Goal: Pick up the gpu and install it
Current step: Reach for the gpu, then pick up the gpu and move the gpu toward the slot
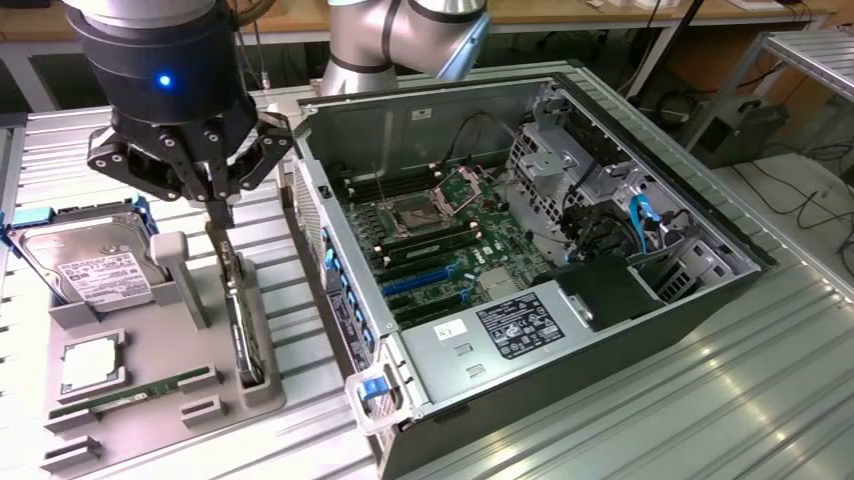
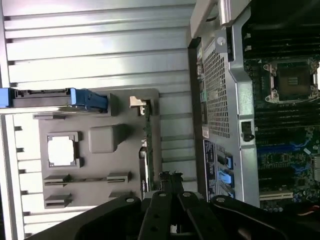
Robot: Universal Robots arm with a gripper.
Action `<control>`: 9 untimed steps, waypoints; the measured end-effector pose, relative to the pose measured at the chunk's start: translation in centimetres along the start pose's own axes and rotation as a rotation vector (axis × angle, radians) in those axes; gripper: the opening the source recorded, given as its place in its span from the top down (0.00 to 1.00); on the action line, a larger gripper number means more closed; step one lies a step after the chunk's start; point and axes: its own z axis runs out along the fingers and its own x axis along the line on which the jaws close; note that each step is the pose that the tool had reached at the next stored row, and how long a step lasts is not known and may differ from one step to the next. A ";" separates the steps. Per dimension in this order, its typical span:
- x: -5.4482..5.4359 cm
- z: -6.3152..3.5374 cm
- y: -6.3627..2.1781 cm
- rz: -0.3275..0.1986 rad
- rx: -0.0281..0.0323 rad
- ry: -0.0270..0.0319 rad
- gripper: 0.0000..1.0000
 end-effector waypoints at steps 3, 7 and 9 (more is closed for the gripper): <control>1.6 0.33 -0.70 0.000 0.0034 -0.0004 0.89; 1.6 0.33 -0.70 0.000 0.0035 -0.0003 0.89; 1.6 0.33 -0.70 0.000 0.0035 -0.0003 0.89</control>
